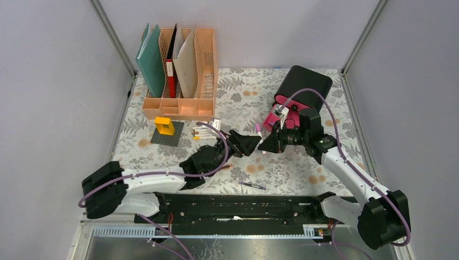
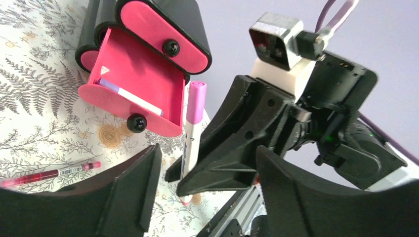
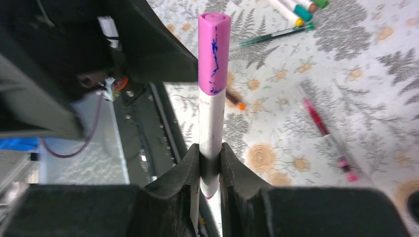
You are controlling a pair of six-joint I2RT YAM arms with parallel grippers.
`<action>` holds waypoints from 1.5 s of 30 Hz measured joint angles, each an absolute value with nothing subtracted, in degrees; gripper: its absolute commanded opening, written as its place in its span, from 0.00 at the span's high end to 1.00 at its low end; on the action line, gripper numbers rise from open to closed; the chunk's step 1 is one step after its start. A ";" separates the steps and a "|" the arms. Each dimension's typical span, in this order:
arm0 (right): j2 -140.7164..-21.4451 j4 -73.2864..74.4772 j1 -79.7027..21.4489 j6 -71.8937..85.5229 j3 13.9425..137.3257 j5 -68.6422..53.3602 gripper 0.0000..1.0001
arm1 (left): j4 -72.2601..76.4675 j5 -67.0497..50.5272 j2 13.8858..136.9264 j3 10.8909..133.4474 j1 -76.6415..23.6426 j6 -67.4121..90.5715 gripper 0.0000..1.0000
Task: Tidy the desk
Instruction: Place the stationery in the drawer.
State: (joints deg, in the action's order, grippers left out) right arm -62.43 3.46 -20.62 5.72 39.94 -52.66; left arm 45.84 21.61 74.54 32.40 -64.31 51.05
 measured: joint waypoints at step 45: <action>-79.99 13.89 -20.69 -41.71 50.65 11.94 0.39 | 13.82 35.70 34.48 16.25 -64.03 39.09 0.01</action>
